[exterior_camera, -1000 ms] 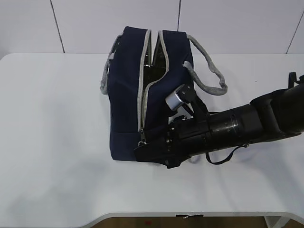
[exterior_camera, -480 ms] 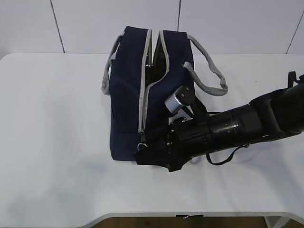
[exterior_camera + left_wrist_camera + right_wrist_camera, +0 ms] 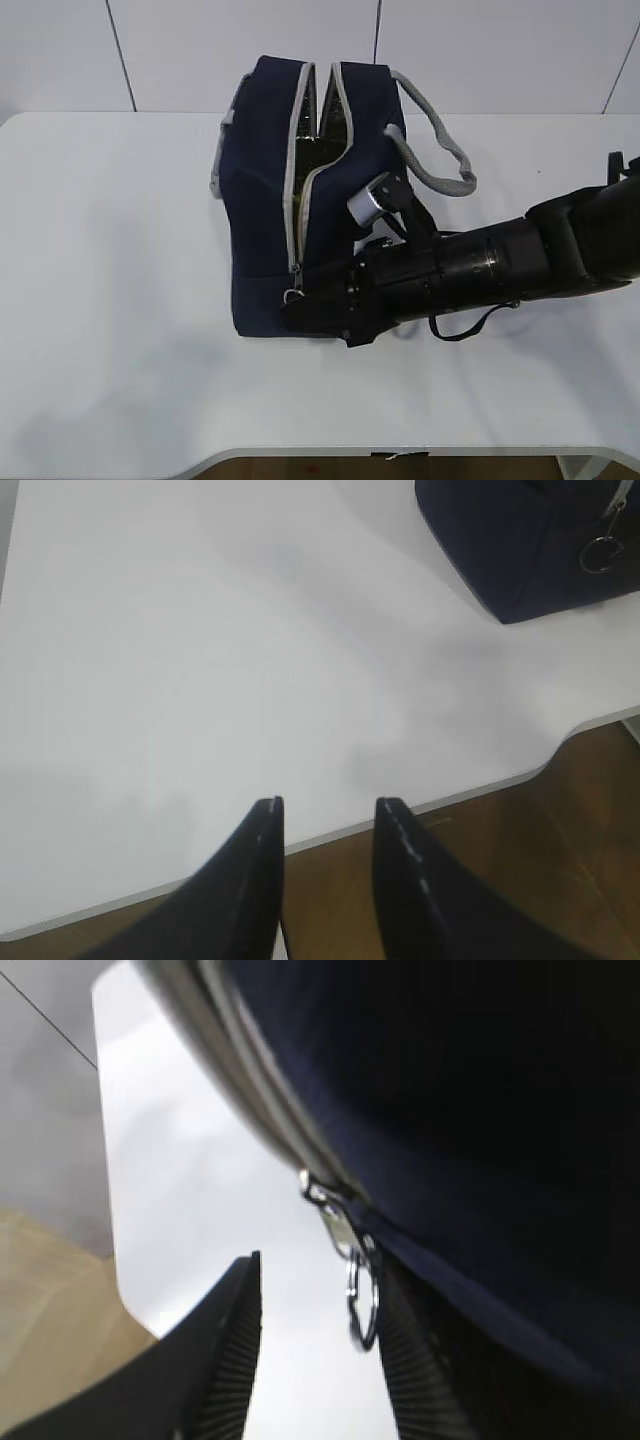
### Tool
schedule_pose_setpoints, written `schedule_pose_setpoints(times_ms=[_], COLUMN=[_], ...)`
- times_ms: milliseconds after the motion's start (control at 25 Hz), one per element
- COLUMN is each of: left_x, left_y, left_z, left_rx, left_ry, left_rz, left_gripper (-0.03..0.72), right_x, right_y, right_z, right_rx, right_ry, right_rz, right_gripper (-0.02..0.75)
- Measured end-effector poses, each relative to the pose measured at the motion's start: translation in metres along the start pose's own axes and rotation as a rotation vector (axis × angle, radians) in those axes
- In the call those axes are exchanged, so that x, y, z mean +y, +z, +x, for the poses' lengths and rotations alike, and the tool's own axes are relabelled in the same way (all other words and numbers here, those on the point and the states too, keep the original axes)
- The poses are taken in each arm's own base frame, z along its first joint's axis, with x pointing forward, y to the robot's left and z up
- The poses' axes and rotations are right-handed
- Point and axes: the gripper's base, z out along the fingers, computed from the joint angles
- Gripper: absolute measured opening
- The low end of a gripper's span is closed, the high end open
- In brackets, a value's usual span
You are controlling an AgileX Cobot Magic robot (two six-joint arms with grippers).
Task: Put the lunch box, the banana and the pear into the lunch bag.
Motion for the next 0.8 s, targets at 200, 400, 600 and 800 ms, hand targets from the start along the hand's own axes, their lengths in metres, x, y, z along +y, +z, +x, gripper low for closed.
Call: schedule_pose_setpoints(times_ms=[200,400,600,800], left_x=[0.0002,0.0003,0.0003,0.0008], left_y=[0.0,0.0,0.0,0.0], left_z=[0.0,0.0,0.0,0.0], left_rx=[0.0,0.0,0.0,0.0], left_ry=[0.001,0.002,0.002,0.004], left_rz=[-0.002,-0.004,-0.004,-0.009], left_gripper=[0.241,0.241,0.241,0.241], right_x=[-0.0005,-0.0003,0.0003,0.0008], right_y=[0.0,0.0,0.0,0.0], right_z=[-0.0006,-0.0002,0.0008,0.0021], right_rx=[-0.006,-0.002,0.009,0.023], right_ry=[-0.006,-0.011,-0.022,-0.035], right_rz=[0.005,0.003,-0.003,-0.009], right_gripper=[0.323,0.308,0.296,0.293])
